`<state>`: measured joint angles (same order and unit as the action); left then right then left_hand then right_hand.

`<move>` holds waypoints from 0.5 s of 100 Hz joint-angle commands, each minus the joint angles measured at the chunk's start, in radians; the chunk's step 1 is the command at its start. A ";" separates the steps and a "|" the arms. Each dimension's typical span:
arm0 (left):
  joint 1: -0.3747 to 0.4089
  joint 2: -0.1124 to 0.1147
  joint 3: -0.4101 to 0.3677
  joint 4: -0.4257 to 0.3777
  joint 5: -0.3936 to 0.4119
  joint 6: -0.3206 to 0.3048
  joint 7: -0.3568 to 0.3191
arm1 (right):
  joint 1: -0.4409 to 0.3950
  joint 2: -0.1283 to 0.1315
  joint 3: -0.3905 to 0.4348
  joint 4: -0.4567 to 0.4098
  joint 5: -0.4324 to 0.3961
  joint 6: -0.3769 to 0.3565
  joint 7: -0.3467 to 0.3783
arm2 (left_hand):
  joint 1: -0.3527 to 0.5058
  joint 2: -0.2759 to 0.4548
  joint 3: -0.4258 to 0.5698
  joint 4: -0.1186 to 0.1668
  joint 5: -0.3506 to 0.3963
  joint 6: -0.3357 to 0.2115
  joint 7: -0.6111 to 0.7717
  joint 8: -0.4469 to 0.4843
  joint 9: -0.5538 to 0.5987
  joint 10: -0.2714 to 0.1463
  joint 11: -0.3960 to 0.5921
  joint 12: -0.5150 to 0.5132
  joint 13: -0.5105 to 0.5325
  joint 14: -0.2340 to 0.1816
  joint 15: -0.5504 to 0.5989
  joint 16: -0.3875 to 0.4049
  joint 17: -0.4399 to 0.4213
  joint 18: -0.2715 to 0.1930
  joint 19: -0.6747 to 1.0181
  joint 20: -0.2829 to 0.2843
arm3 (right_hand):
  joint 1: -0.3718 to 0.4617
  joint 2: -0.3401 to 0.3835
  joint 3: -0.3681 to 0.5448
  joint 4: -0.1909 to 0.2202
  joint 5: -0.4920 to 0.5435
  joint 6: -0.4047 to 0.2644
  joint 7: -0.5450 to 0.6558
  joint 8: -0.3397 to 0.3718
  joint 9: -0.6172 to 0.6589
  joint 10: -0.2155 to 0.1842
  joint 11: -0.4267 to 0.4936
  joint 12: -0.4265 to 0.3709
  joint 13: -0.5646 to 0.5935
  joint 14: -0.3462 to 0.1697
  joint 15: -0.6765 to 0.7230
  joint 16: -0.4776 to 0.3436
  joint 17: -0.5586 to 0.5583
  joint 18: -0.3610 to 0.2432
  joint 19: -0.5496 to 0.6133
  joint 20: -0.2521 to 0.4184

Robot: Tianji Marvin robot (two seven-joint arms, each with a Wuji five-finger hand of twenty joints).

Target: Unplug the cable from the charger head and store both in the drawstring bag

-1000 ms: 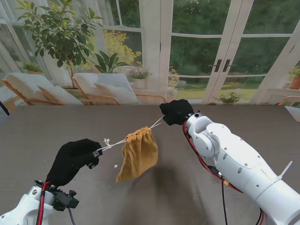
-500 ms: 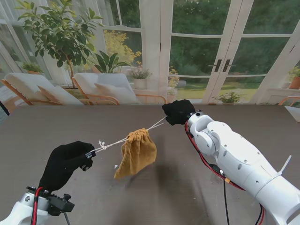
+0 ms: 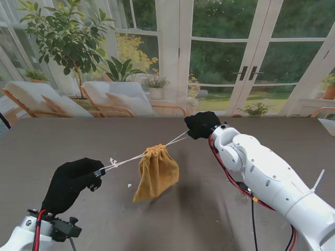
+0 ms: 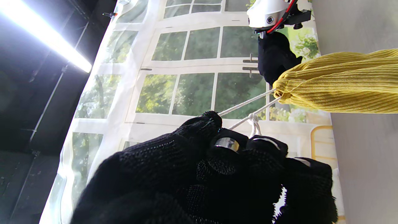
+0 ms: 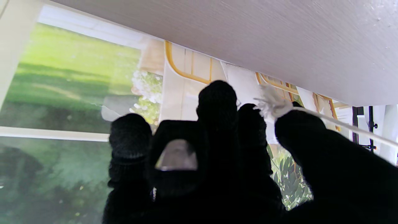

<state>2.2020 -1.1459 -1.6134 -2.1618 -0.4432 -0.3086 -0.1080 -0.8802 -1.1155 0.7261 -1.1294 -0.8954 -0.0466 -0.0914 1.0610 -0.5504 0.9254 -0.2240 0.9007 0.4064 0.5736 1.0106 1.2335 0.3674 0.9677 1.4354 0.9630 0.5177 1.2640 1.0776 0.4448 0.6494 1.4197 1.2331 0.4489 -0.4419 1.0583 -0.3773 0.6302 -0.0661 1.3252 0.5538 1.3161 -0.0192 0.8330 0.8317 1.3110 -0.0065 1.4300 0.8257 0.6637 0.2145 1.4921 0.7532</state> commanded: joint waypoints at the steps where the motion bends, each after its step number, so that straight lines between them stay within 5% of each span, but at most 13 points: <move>1: 0.007 -0.006 -0.005 -0.018 -0.002 0.000 -0.013 | 0.004 0.011 0.001 0.032 -0.003 0.005 0.019 | 0.095 0.139 0.160 0.143 0.248 -0.098 0.715 0.113 0.070 -0.015 0.046 0.008 0.072 0.133 0.099 0.001 0.022 -0.079 0.077 -0.009 | 0.110 0.028 0.043 0.044 0.002 -0.018 0.003 0.025 0.044 0.014 0.008 0.012 0.010 -0.090 0.011 0.009 0.424 -0.019 -0.004 -0.034; 50: 0.030 -0.012 -0.009 -0.038 0.016 0.010 0.022 | 0.023 0.012 -0.012 0.069 0.005 0.005 0.025 | 0.095 0.139 0.159 0.142 0.249 -0.096 0.715 0.113 0.070 -0.015 0.046 0.008 0.072 0.135 0.098 0.002 0.021 -0.080 0.076 -0.009 | 0.109 0.029 0.043 0.043 0.001 -0.020 0.003 0.025 0.045 0.014 0.008 0.012 0.009 -0.083 0.011 0.009 0.424 -0.018 -0.004 -0.033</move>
<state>2.2244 -1.1509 -1.6160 -2.1788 -0.4234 -0.2962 -0.0758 -0.8570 -1.1179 0.7071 -1.0806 -0.8814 -0.0514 -0.0866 1.0610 -0.5485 0.9254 -0.2039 0.9241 0.4143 0.5277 1.0106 1.2441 0.3695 0.9688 1.4354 0.9781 0.5177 1.2640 1.0776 0.4559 0.6581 1.4225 1.2332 0.4233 -0.4419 1.0316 -0.3878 0.6302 -0.0675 1.3251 0.5620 1.3161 -0.0195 0.8330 0.8318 1.3110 -0.0070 1.4299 0.8257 0.6637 0.2143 1.4921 0.7532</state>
